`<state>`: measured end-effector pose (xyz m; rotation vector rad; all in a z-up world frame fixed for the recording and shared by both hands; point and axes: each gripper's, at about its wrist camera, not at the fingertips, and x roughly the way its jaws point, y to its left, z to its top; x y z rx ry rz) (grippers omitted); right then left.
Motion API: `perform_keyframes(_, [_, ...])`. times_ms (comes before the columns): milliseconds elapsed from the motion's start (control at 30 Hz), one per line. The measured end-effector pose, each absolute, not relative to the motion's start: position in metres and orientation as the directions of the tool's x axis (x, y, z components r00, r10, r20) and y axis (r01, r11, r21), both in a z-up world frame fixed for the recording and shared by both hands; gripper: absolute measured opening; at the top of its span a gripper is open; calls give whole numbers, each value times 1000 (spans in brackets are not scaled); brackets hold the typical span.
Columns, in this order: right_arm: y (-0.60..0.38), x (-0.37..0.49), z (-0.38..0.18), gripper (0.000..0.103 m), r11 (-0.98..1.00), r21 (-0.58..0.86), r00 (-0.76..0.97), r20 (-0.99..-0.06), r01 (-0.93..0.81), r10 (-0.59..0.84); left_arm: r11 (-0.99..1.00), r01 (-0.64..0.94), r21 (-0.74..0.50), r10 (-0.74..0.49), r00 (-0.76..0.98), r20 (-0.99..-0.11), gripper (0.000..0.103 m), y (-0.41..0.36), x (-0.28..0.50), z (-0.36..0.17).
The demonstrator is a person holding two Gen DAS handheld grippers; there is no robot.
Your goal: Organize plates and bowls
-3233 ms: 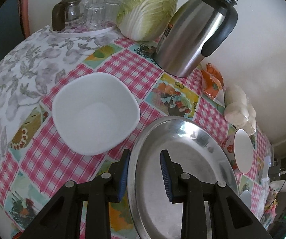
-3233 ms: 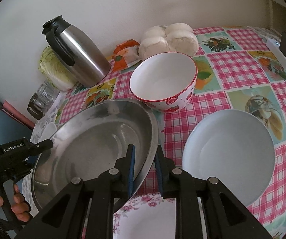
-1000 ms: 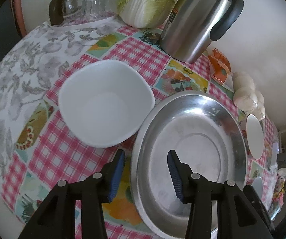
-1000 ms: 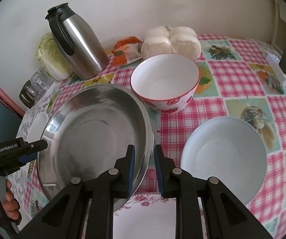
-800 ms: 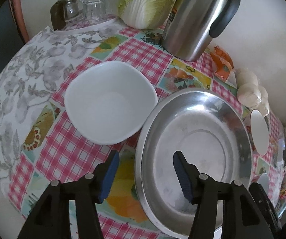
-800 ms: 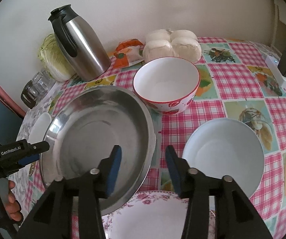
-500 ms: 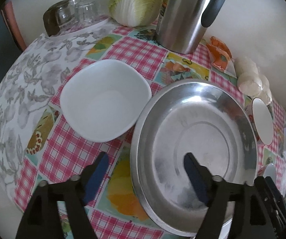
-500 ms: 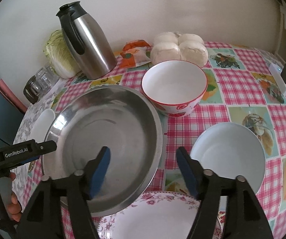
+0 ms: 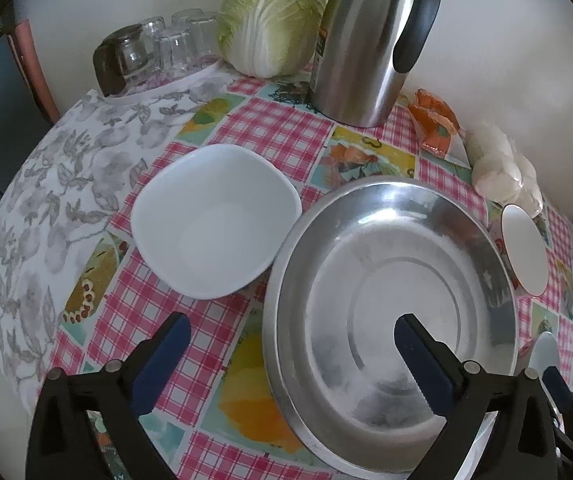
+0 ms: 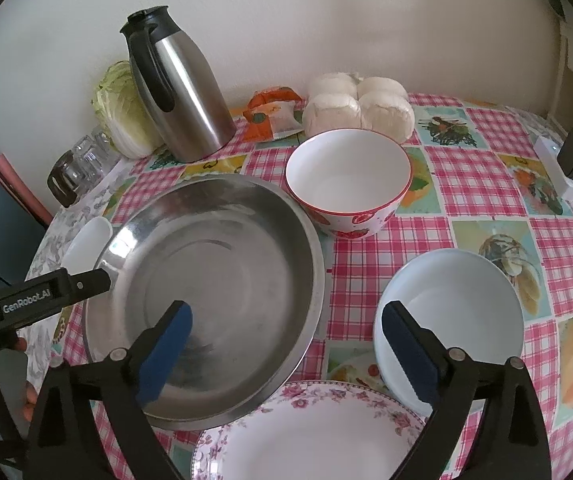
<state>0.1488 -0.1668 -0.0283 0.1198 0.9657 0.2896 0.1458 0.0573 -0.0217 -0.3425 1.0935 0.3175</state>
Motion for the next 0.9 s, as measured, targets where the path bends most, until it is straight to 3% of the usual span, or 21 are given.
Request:
perform_keyframes(700, [-194, 93, 6, 97, 972, 194, 620, -749, -130, 232, 932, -324, -164, 63, 589, -806, 103, 19, 112, 22])
perform_keyframes(900, [-207, 82, 4, 97, 966, 243, 601, -761, -87, 246, 946, -269, -179, 36, 640, -768, 103, 2, 94, 33])
